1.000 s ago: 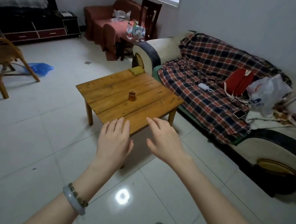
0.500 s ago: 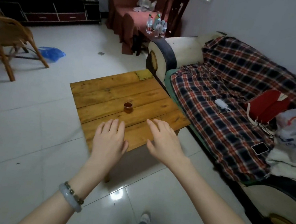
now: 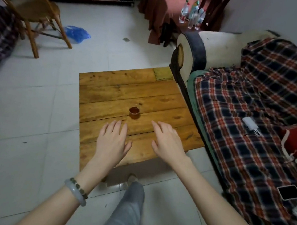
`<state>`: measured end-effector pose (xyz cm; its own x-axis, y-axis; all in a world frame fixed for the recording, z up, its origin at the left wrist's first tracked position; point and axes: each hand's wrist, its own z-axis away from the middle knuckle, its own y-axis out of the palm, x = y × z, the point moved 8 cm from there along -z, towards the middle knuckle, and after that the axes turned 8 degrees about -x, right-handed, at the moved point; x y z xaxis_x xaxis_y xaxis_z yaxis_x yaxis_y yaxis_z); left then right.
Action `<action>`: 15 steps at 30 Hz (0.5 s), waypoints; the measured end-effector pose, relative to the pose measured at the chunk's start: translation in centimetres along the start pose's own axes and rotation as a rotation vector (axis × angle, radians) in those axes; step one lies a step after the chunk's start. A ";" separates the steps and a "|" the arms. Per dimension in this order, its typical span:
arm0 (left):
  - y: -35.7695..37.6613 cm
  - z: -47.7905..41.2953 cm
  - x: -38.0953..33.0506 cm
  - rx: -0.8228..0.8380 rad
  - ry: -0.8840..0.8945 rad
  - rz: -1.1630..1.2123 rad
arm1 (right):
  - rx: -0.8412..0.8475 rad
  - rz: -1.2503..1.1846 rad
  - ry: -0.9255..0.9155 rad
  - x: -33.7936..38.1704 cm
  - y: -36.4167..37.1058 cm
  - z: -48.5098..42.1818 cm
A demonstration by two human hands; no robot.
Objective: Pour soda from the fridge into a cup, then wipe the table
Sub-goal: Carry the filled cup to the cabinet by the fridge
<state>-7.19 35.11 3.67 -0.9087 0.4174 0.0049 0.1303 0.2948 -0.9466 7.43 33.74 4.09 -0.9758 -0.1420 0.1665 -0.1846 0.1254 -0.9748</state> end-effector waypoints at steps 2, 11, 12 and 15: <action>2.2 -1.8 0.5 0.028 -0.021 0.002 | 0.031 0.004 -0.012 -1.1 1.3 -2.3; 9.5 -9.5 4.1 0.173 -0.119 0.006 | 0.175 -0.027 -0.075 -5.0 6.6 -13.1; 10.2 -10.2 4.5 0.183 -0.123 0.005 | 0.187 -0.039 -0.080 -5.3 7.3 -14.0; 12.6 -11.9 5.8 0.232 -0.150 0.004 | 0.228 -0.072 -0.077 -6.5 9.4 -16.6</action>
<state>-6.09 51.42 -4.40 -0.9593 0.2807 -0.0300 0.0551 0.0818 -0.9951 10.08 52.17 -3.74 -0.9475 -0.2183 0.2338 -0.2139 -0.1108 -0.9705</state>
